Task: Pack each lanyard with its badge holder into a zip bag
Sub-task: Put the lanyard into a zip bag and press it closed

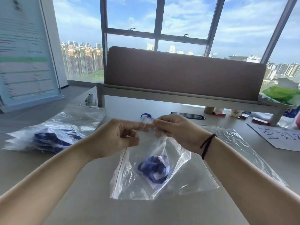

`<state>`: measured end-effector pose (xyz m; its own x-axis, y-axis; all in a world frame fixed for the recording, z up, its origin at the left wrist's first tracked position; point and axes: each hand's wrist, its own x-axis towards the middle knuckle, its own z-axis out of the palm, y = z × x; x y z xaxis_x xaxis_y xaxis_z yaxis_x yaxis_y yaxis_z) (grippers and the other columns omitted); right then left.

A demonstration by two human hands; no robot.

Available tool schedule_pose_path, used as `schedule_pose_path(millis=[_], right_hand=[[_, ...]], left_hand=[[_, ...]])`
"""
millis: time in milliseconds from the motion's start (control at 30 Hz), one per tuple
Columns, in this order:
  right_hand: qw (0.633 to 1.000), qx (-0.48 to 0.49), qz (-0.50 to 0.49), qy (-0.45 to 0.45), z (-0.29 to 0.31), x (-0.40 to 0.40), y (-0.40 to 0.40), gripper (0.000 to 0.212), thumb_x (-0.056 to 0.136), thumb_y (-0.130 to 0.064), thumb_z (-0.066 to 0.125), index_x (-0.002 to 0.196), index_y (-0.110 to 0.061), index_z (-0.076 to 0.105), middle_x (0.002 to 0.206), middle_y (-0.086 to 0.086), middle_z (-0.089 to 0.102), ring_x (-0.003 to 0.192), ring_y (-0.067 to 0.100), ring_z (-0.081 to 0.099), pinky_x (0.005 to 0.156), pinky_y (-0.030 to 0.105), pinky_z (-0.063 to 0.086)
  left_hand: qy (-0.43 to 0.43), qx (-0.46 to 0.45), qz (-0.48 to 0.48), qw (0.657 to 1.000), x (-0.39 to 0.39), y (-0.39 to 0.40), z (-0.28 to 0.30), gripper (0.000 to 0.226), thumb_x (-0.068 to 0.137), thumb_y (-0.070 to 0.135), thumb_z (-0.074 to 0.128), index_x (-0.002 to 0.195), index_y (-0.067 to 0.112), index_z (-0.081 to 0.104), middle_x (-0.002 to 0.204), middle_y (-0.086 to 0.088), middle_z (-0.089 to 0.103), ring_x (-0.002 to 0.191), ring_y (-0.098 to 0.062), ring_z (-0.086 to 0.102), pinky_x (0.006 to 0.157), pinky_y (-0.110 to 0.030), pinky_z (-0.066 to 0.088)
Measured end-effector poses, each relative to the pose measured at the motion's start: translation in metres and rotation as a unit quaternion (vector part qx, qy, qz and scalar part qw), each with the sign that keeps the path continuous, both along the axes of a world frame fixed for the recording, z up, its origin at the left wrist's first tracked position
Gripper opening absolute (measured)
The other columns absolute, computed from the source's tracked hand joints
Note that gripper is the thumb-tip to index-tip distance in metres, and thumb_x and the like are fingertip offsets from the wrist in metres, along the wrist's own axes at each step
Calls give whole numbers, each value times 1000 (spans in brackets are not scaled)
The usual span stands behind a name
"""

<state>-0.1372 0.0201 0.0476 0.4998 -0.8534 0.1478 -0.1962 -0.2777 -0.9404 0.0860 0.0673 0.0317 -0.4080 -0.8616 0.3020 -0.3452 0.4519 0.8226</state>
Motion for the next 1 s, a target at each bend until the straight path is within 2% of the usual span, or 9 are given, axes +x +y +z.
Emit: schedule_pose_path(millis=[67, 100, 200, 400, 533, 633, 733, 867, 1000], right_hand=[[1000, -11, -18, -4, 9, 1, 1, 26, 92, -22, 66, 91, 3, 74, 67, 1, 60, 62, 10, 49, 63, 20, 42], [1000, -23, -20, 2, 13, 1, 2, 27, 90, -21, 67, 93, 5, 74, 64, 0, 59, 59, 9, 47, 59, 19, 40], [998, -44, -35, -1, 29, 3, 8, 17, 90, -19, 68, 87, -5, 76, 59, -3, 57, 52, 8, 43, 52, 17, 37], [980, -160, -117, -29, 54, 12, 17, 15, 95, -14, 64, 82, -10, 71, 72, -2, 69, 62, 7, 58, 58, 19, 46], [965, -207, -146, -67, 64, 12, 26, 17, 99, -7, 54, 88, 0, 65, 72, 8, 72, 66, 19, 67, 70, 35, 57], [957, -210, -180, -88, 71, 9, 32, 15, 101, -9, 53, 93, 1, 61, 71, 11, 73, 60, 26, 70, 67, 42, 59], [946, -221, -217, -94, 79, 3, 38, 14, 101, -11, 52, 94, -2, 59, 67, 10, 72, 57, 34, 69, 61, 43, 58], [936, -224, -242, -119, 87, -3, 52, 13, 104, -16, 46, 97, -8, 54, 68, 14, 72, 56, 39, 69, 58, 44, 59], [931, -166, -227, -235, 91, 0, 64, 10, 105, -13, 40, 97, -11, 46, 71, 20, 72, 53, 38, 67, 53, 40, 58]], left_hand=[[-36, -25, 9, 999, 2, -1, 12, 51, 87, 4, 73, 114, 48, 71, 76, -17, 63, 74, -17, 55, 81, -26, 47], [-43, -35, 15, 998, 2, -1, 19, 49, 87, 3, 73, 115, 43, 70, 74, 0, 69, 75, -10, 59, 81, -18, 47], [-42, -50, 35, 997, 0, 3, 46, 42, 83, -1, 73, 113, 28, 70, 84, 22, 76, 80, 1, 69, 78, -9, 50], [-40, -81, 97, 991, 6, 3, 70, 30, 80, 6, 79, 104, 22, 76, 90, 17, 77, 80, -6, 75, 70, -12, 54], [-115, -67, 93, 987, 12, 8, 61, 11, 81, 21, 80, 89, 14, 79, 74, 1, 78, 65, -10, 73, 65, -16, 56], [-142, -42, 100, 984, 25, 11, 53, 28, 77, 39, 76, 84, 13, 80, 72, -1, 77, 65, -11, 71, 69, -21, 58], [-48, -19, 108, 993, 37, 14, 48, 38, 64, 47, 76, 82, 15, 81, 78, -8, 78, 72, -18, 75, 79, -33, 62], [169, -20, 113, 979, 37, 27, 58, 36, 63, 26, 79, 99, 23, 78, 90, -15, 78, 84, -30, 76, 88, -44, 58], [334, 16, 68, 940, 36, 31, 51, 95, 66, 20, 87, 146, 33, 39, 117, -12, 74, 106, -28, 72, 94, -40, 56]])
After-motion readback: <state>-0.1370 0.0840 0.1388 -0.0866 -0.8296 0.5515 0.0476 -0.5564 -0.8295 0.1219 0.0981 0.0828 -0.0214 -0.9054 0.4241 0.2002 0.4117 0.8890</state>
